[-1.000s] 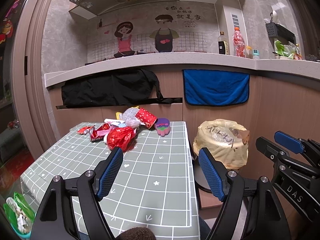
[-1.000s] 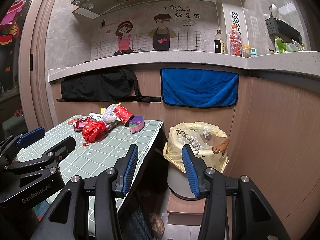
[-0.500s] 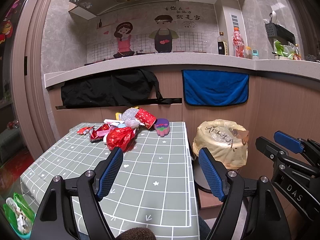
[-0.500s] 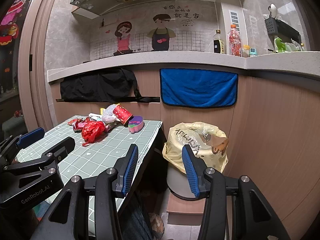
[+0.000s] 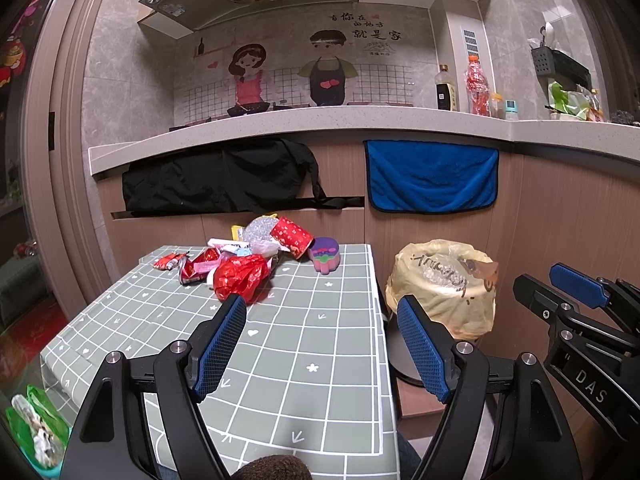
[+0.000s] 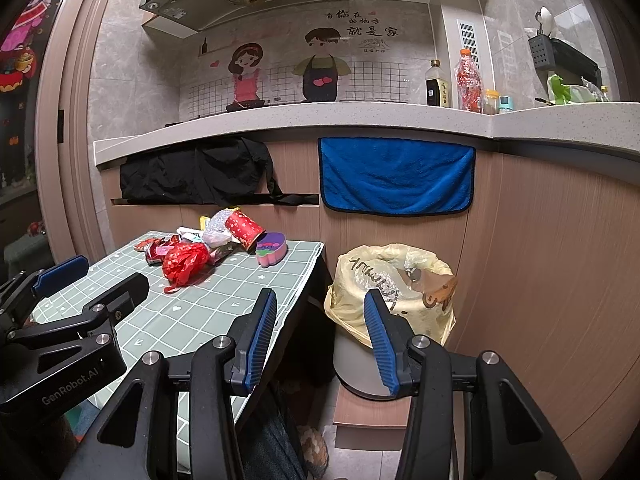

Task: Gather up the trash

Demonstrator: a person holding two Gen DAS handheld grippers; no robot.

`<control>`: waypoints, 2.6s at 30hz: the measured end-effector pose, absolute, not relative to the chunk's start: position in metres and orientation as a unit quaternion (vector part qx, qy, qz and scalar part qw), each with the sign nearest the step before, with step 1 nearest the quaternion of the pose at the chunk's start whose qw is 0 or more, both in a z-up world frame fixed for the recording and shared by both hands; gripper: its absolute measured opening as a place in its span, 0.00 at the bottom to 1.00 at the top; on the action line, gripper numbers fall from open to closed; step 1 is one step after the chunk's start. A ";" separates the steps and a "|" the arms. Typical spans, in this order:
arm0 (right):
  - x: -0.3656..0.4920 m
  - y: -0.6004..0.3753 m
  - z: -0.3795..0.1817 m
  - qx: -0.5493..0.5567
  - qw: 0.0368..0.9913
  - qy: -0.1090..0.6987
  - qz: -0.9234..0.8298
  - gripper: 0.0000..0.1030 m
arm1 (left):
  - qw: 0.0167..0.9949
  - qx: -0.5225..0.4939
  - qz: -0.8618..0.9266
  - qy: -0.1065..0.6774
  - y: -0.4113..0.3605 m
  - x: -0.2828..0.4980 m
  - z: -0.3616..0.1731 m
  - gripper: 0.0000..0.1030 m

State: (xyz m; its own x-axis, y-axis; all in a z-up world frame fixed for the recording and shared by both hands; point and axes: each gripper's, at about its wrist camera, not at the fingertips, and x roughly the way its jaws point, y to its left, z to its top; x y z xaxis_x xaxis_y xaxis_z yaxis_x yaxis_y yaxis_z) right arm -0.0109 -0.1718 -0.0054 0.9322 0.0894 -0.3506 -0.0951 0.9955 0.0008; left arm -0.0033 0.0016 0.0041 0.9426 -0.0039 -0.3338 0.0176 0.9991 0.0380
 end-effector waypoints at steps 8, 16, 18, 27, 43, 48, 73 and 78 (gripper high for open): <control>-0.009 -0.172 -0.007 -0.007 0.982 0.180 0.048 0.42 | 0.985 0.018 -0.005 0.169 0.005 -0.004 0.005 0.76; -0.007 -0.173 -0.009 -0.008 0.982 0.182 0.049 0.42 | 0.985 0.012 -0.003 0.174 -0.003 -0.002 0.010 0.76; -0.007 -0.173 -0.009 -0.005 0.982 0.184 0.050 0.42 | 0.984 0.009 -0.002 0.176 0.000 0.002 0.009 0.76; 0.021 -0.163 0.003 -0.023 0.982 0.180 0.058 0.42 | 0.979 -0.022 -0.011 0.201 0.028 0.036 0.008 0.76; 0.197 -0.097 0.021 0.000 0.970 0.198 0.143 0.42 | 0.947 -0.151 0.007 0.284 0.191 0.185 -0.040 0.76; 0.234 -0.078 0.005 -0.006 0.963 0.222 0.155 0.42 | 0.939 -0.173 -0.003 0.297 0.202 0.231 -0.052 0.76; 0.356 -0.068 -0.051 -0.009 0.934 0.313 0.173 0.41 | 0.898 -0.204 -0.040 0.388 0.214 0.309 -0.084 0.54; 0.388 -0.062 -0.072 0.004 0.921 0.354 0.166 0.41 | 0.929 -0.162 -0.012 0.333 0.219 0.284 -0.051 0.53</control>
State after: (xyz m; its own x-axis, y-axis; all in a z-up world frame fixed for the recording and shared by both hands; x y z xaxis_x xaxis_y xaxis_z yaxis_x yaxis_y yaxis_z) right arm 0.3885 -0.0617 -0.0717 0.6948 0.3074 -0.6502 -0.3023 0.9451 0.1239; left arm 0.2843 0.2192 -0.0514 0.7773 -0.1302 -0.6155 -0.0860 0.9472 -0.3089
